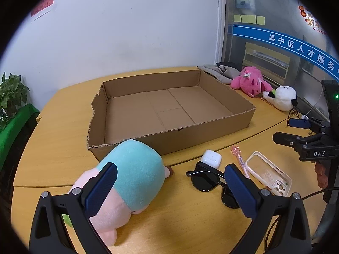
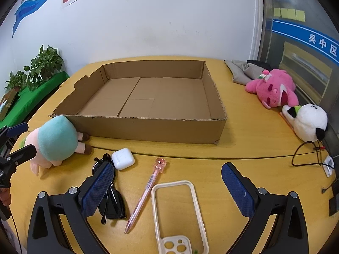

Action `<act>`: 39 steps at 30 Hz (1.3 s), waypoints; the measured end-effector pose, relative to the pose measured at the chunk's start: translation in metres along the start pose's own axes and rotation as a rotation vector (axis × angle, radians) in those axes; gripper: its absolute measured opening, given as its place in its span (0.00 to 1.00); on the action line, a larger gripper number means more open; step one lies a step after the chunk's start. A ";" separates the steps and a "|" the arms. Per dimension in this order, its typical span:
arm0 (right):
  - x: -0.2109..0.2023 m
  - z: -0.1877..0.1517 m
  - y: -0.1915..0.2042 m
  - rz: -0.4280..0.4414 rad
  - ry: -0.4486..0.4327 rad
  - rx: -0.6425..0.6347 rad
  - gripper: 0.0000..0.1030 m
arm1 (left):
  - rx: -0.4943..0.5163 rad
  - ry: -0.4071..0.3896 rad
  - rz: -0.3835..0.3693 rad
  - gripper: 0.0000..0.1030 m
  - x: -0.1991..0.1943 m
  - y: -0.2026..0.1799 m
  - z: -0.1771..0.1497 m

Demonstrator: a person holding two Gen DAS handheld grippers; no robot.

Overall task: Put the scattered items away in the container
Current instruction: 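Move the left tool to the pink-and-teal plush and close on it, then lift the plush with the left tool and carry it over the box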

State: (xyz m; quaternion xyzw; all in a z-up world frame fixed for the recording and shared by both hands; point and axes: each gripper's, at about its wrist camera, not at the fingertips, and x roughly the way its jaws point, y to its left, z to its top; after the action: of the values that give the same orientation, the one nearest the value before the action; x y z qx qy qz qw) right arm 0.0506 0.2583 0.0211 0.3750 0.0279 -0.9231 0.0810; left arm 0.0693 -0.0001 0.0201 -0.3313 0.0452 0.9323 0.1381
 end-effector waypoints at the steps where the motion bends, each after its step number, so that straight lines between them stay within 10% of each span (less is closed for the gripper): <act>1: 0.002 0.000 0.000 0.002 0.001 -0.001 1.00 | 0.000 0.006 0.002 0.98 0.000 0.002 0.000; 26: 0.026 -0.011 0.052 0.186 0.079 -0.082 1.00 | 0.084 0.205 -0.053 0.98 0.028 0.093 -0.041; 30: 0.030 -0.012 0.057 0.228 0.110 -0.054 1.00 | 0.009 0.227 -0.011 0.74 0.019 0.095 -0.044; 39: 0.046 0.000 0.108 0.455 0.175 0.003 1.00 | -0.075 0.245 0.035 0.66 -0.003 0.066 -0.057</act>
State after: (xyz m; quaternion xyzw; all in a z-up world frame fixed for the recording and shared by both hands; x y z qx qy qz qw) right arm 0.0371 0.1456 -0.0103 0.4500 -0.0520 -0.8452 0.2837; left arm 0.0871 -0.0740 -0.0233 -0.4469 0.0326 0.8880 0.1030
